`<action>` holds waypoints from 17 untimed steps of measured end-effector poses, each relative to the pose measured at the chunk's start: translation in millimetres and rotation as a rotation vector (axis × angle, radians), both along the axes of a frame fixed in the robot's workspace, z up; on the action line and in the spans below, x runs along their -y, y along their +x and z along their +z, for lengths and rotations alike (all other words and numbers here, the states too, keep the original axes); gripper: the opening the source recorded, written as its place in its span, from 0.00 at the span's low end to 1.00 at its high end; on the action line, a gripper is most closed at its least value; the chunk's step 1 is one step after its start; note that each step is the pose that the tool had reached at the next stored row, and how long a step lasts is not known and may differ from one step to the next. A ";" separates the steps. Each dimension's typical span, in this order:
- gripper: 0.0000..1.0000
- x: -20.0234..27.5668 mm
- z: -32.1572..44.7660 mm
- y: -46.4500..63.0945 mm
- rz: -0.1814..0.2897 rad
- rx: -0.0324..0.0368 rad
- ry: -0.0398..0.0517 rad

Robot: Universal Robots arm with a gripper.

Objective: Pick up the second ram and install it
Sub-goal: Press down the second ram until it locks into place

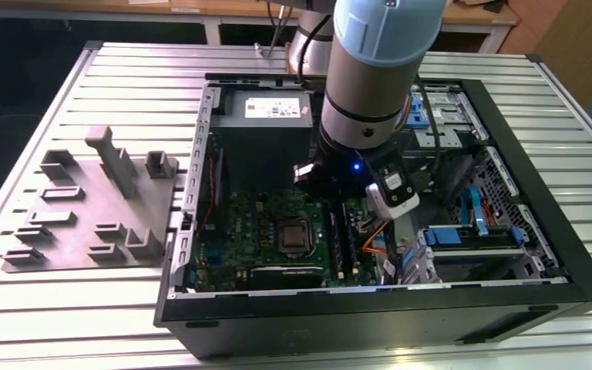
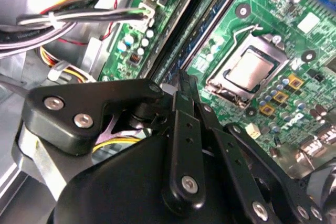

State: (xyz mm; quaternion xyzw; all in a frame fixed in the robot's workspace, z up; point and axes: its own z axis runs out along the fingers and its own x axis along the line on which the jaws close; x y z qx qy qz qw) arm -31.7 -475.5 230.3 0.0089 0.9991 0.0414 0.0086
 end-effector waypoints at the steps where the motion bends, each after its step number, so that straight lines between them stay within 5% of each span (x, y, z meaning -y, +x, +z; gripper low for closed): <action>1: 0.10 0.0 0.4 0.0 0.000 0.0000 -0.0001; 7: 0.10 0.8 2.6 0.1 0.000 -0.0001 -0.0001; 17: 0.10 24.3 2.5 0.4 0.000 0.0000 0.0000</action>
